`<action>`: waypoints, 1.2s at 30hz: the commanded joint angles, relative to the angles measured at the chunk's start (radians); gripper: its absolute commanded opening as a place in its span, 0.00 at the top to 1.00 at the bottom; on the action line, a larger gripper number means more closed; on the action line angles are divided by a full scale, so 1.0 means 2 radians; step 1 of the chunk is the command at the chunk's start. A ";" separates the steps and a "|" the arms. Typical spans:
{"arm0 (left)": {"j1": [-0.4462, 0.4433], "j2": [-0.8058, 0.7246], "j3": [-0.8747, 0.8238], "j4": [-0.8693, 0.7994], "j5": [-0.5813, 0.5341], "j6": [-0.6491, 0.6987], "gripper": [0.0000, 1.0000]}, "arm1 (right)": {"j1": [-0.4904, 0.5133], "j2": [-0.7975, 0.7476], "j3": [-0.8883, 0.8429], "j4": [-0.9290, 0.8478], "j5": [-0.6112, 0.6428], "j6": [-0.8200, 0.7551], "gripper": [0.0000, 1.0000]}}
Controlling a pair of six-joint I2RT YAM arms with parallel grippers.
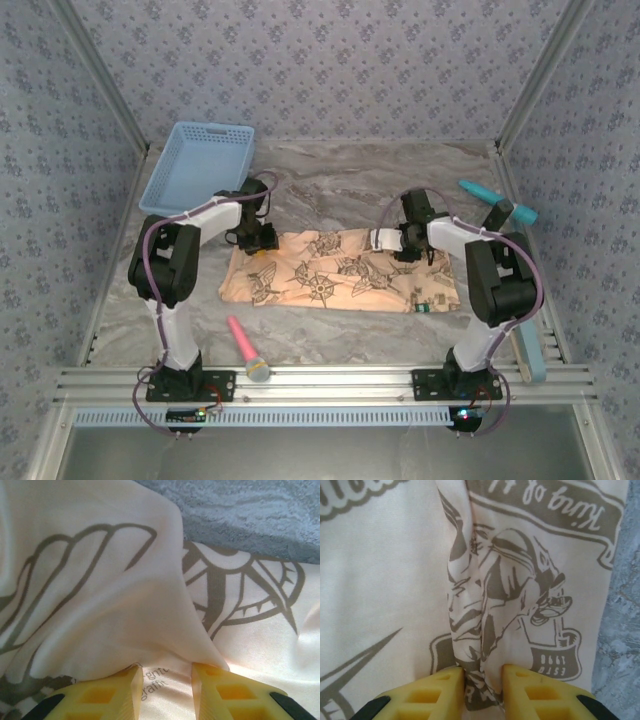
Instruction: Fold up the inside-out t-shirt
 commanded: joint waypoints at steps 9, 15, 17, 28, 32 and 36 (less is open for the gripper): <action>0.006 0.011 -0.007 -0.004 -0.002 0.002 0.67 | 0.014 -0.060 -0.011 -0.048 0.009 -0.046 0.99; 0.016 0.016 -0.011 -0.017 0.002 -0.017 0.67 | 0.048 -0.105 -0.023 -0.116 0.006 -0.027 0.98; 0.016 0.019 -0.008 -0.017 0.004 -0.015 0.67 | 0.045 -0.098 -0.031 -0.121 0.015 -0.023 0.97; 0.016 0.012 0.028 -0.054 0.020 0.019 0.66 | -0.011 -0.106 0.040 -0.118 0.079 0.315 0.52; 0.010 -0.009 0.023 -0.060 0.039 0.017 0.66 | -0.067 -0.117 0.063 -0.147 0.146 0.672 0.46; -0.011 -0.038 0.015 -0.079 0.059 0.009 0.65 | -0.157 -0.130 0.031 -0.198 0.018 0.811 0.49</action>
